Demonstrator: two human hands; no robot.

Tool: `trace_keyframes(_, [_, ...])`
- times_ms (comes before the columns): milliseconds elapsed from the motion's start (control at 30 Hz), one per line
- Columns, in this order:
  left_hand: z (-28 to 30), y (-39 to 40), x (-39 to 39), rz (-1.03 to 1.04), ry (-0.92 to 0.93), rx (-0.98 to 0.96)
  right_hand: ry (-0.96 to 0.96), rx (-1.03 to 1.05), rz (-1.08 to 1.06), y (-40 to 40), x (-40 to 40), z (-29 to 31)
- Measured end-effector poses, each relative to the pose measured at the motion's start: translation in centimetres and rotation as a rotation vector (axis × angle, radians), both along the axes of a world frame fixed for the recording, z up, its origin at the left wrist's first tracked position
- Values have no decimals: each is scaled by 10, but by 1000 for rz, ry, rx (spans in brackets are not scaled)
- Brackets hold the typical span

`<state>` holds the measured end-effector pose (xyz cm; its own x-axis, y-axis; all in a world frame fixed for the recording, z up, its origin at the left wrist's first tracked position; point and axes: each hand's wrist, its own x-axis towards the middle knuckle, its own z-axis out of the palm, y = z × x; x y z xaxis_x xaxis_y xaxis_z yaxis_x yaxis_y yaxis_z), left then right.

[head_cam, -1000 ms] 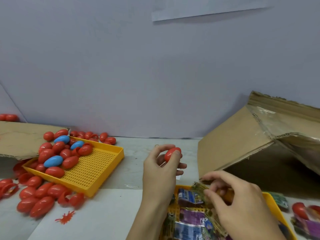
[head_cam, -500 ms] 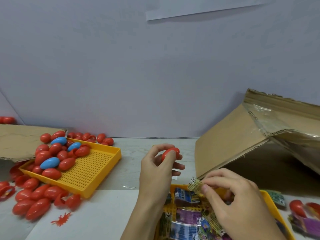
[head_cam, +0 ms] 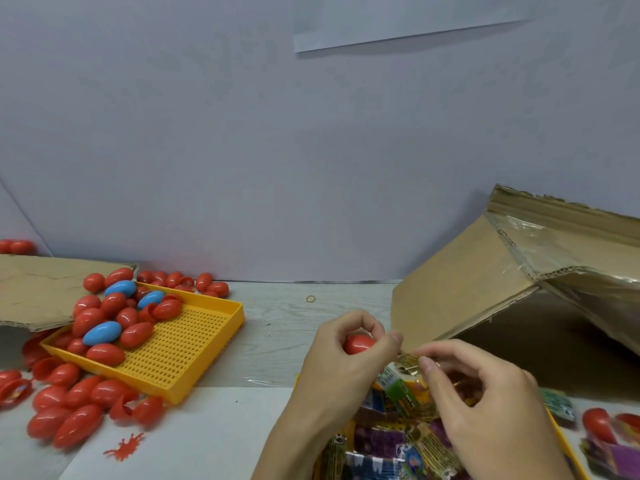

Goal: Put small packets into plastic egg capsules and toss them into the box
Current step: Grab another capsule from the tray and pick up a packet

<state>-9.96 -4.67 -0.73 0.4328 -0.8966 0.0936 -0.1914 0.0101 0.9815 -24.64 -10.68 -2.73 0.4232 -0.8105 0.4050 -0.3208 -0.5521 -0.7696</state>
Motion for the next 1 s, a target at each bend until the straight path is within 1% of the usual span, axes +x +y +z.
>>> trace_keyframes(100, [2, 1, 0, -18, -38, 22, -51, 27, -22, -1, 0, 0])
trace_keyframes(233, [4, 3, -2, -109, -57, 39, -63, 70, -28, -2, 0, 0])
trace_keyframes(400, [1, 1, -2, -27, -102, 20, -61, 97, -22, -1, 0, 1])
trace_keyframes(533, [2, 1, -4, -10, -97, 7, -64, 109, -37, -2, 0, 0])
trace_keyframes(767, [3, 0, -4, -5, -99, 20, -124, 33, -30, -2, 1, 2])
trace_keyframes(833, [4, 0, -4, 5, -72, 24, -166, 84, 9, -1, 0, 5])
trace_keyframes(933, [4, 0, -3, -3, -48, 29, -262, 249, 143, 3, 1, 14])
trace_keyframes(1000, [4, -1, -3, -24, -58, 32, -300, 319, 212, 3, 1, 16])
